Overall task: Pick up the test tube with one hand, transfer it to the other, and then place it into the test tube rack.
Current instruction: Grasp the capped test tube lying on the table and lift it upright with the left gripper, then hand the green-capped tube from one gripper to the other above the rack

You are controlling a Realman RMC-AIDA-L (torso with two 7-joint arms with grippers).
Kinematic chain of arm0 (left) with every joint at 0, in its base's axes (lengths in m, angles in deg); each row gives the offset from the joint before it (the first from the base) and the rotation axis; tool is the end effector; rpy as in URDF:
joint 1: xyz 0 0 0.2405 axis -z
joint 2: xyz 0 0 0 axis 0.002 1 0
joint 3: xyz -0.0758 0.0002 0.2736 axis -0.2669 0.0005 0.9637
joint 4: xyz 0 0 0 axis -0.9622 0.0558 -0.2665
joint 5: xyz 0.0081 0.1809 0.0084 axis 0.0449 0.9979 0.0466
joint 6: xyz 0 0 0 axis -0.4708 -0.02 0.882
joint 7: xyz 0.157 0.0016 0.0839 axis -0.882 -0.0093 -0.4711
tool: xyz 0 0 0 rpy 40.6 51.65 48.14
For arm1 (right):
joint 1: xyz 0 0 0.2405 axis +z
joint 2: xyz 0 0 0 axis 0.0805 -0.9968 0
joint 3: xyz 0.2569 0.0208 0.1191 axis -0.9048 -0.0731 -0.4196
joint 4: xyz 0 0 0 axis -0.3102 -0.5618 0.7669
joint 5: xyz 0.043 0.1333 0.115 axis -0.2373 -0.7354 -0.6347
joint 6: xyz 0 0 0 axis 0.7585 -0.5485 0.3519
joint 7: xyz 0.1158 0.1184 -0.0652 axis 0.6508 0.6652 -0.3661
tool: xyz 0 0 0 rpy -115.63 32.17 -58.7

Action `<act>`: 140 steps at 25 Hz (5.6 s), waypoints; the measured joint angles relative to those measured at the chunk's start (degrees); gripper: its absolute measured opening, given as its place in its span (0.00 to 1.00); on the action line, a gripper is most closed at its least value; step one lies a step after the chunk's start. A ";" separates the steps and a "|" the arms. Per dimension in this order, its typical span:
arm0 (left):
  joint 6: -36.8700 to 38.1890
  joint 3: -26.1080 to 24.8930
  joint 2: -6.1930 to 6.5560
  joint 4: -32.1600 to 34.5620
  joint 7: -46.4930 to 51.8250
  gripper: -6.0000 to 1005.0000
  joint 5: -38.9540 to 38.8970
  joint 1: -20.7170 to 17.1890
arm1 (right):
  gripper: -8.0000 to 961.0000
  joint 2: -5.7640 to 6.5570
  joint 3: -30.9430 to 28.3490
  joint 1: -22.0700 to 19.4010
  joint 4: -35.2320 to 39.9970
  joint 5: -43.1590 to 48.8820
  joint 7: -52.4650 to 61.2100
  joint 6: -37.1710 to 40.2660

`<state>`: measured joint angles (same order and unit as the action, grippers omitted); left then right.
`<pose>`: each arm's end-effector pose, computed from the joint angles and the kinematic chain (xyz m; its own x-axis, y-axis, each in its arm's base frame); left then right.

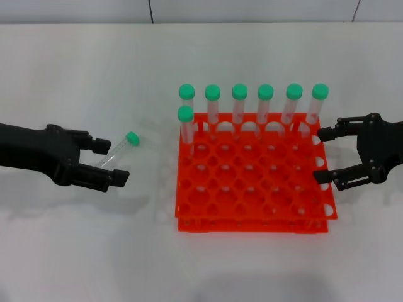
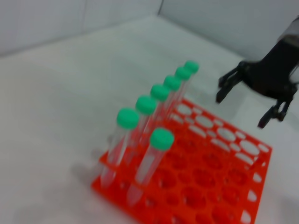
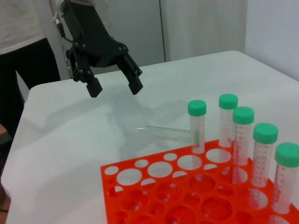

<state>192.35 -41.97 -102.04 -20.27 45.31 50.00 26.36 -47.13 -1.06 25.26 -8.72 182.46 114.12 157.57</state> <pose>-0.2568 0.2999 0.0086 0.8237 0.5369 0.1824 0.5568 -0.8267 -0.0807 0.2505 0.3327 -0.0130 0.9529 -0.1577 -0.2590 -0.1998 -0.9691 -0.1449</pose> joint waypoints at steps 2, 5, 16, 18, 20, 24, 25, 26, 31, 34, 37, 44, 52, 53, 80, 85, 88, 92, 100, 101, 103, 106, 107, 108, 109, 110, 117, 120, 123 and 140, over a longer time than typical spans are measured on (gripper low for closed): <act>0.13 2.05 -0.09 2.10 4.61 0.85 1.92 0.07 | 0.89 0.00 0.00 0.00 0.00 0.01 -0.08 -0.01; 0.17 5.85 0.55 3.57 11.29 0.85 3.98 0.76 | 0.89 0.00 0.00 0.00 0.01 0.02 -0.10 -0.07; -3.31 8.92 1.19 4.09 25.71 0.85 20.48 7.95 | 0.89 -0.16 0.01 0.15 0.07 0.22 -1.12 -0.80; -4.31 9.43 0.76 4.02 26.09 0.84 22.46 8.57 | 0.89 -0.32 0.06 0.22 0.05 0.25 -1.15 -0.82; -5.46 10.71 0.53 3.96 26.37 0.84 23.31 8.72 | 0.89 -0.47 0.10 0.28 0.04 0.26 -1.16 -0.82; -8.18 14.19 0.28 2.52 27.98 0.84 26.02 9.35 | 0.89 -0.55 0.10 0.36 0.04 0.26 -1.17 -1.07; -8.84 14.99 0.16 1.94 28.14 0.84 26.48 9.63 | 0.89 -0.59 0.10 0.36 0.04 0.26 -1.17 -1.19; -9.44 15.74 0.09 1.36 28.19 0.84 26.80 9.89 | 0.89 -0.64 0.10 0.36 0.05 0.26 -1.19 -1.29; -12.89 17.14 -0.06 -1.56 28.39 0.83 27.62 11.11 | 0.89 -0.72 0.24 0.36 0.02 0.26 -1.24 -1.41; -14.47 17.19 -0.08 -4.05 28.17 0.83 27.78 11.97 | 0.89 -0.79 0.28 0.36 0.00 0.26 -1.25 -1.70; -16.07 17.20 -0.08 -6.72 28.08 0.83 28.14 12.79 | 0.89 -0.81 0.40 0.35 0.00 0.26 -1.24 -1.95; -18.26 17.33 -0.08 -9.78 28.08 0.83 28.35 13.39 | 0.89 -0.90 0.44 0.35 -0.09 0.26 -1.21 -2.16; -18.50 17.44 -0.23 -12.05 28.10 0.82 28.61 13.94 | 0.89 -0.97 0.45 0.39 -0.09 0.26 -1.20 -2.27; -18.57 17.45 -0.23 -12.11 28.10 0.82 28.64 13.94 | 0.89 -0.97 0.45 0.39 -0.09 0.26 -1.20 -2.27; -21.16 17.84 -0.60 -13.74 29.37 0.63 28.97 14.13 | 0.89 -1.23 0.17 0.23 -0.09 0.35 -1.24 -2.29; -21.27 17.48 -0.14 -15.41 30.70 0.55 28.83 14.33 | 0.89 -1.22 0.16 0.53 0.25 0.35 -1.29 -2.29; -21.41 17.45 0.25 -16.52 30.82 0.38 28.60 14.73 | 0.89 -1.22 0.15 0.53 0.44 0.35 -1.33 -2.29; -21.41 17.33 0.20 -16.33 30.67 0.28 28.40 15.10 | 0.89 -1.14 0.09 0.53 0.28 0.30 -1.35 -2.30; -21.94 15.82 -0.45 -10.71 30.15 0.20 24.84 14.40 | 0.89 -0.98 0.09 0.17 0.35 0.31 -1.51 -2.38; -21.98 15.76 -0.53 -9.30 29.86 0.20 23.62 13.86 | 0.89 -0.95 0.09 0.13 0.35 0.30 -1.52 -2.38; -22.08 15.74 -0.90 -5.63 28.43 0.20 20.55 12.05 | 0.89 -0.92 0.09 0.12 0.36 0.29 -1.53 -2.36; -23.49 15.93 -1.53 -0.72 25.17 0.20 15.17 9.06 | 0.89 -0.96 0.07 0.07 0.34 0.22 -1.52 -2.39; -23.49 15.93 -1.53 -0.72 25.17 0.20 15.17 9.06 | 0.89 -0.98 0.04 0.04 0.33 0.15 -1.53 -2.41; -24.64 16.08 -1.58 0.26 24.19 0.20 13.27 8.12 | 0.89 -0.99 0.04 0.02 0.33 0.10 -1.52 -2.42; -26.42 16.18 -1.58 0.81 22.91 0.20 11.02 7.10 | 0.89 -1.00 0.02 0.00 0.32 0.07 -1.53 -2.42; -27.98 16.21 -1.59 0.99 21.41 0.20 9.04 6.20 | 0.89 -1.06 0.01 -0.01 0.28 0.05 -1.55 -2.42; -35.61 17.71 -1.82 1.05 6.62 0.20 -7.08 0.31 | 0.89 -1.55 0.00 -0.38 0.04 -0.13 -2.08 -2.19; -36.32 18.86 -1.83 0.11 1.41 0.20 -14.59 -0.85 | 0.89 -1.63 0.00 -0.42 0.12 -0.20 -2.15 -2.04; -34.94 19.37 -1.79 -2.18 -3.95 0.20 -20.81 -0.92 | 0.89 -1.72 0.00 -0.43 0.14 -0.22 -2.45 -2.02; -23.51 18.95 1.21 -24.60 -20.96 0.21 -24.88 11.17 | 0.87 -2.54 0.00 -0.53 0.27 -0.20 -2.93 -1.53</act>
<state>168.84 -23.02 -100.83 -44.87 24.35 25.12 37.54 -49.67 -1.06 24.73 -8.45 182.26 111.19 156.04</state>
